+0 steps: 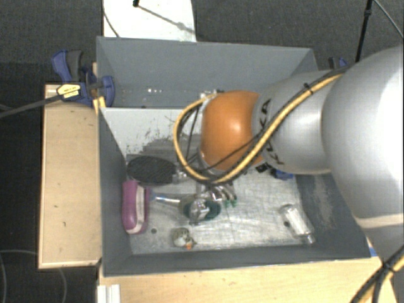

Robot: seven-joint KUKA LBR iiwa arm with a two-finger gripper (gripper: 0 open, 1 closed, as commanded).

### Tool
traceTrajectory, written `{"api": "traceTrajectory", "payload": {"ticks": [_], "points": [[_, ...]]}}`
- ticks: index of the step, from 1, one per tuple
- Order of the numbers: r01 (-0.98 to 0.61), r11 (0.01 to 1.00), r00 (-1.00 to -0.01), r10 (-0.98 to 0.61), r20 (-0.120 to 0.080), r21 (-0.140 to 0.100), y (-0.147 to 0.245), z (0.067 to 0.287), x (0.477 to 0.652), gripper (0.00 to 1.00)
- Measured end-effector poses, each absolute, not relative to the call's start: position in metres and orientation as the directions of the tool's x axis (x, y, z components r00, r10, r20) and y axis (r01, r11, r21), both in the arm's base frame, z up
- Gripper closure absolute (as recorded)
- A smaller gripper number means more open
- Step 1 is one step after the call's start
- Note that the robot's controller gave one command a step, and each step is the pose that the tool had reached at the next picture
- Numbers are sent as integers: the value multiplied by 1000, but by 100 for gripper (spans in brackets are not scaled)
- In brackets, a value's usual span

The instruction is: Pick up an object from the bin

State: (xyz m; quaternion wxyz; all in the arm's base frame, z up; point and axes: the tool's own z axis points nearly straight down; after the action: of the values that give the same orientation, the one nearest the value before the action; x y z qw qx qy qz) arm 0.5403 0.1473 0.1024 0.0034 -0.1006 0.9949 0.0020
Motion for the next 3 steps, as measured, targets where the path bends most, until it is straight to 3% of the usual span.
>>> {"api": "traceTrajectory", "payload": {"ticks": [1, 2, 3], "points": [[-136, 991, -991, -136, 1, 0, 118, 103, 538, 0], [-104, 995, -995, -104, -5, 2, 104, 71, 539, 0], [-105, 994, -994, -105, -5, 2, 104, 72, 540, 0]]}}
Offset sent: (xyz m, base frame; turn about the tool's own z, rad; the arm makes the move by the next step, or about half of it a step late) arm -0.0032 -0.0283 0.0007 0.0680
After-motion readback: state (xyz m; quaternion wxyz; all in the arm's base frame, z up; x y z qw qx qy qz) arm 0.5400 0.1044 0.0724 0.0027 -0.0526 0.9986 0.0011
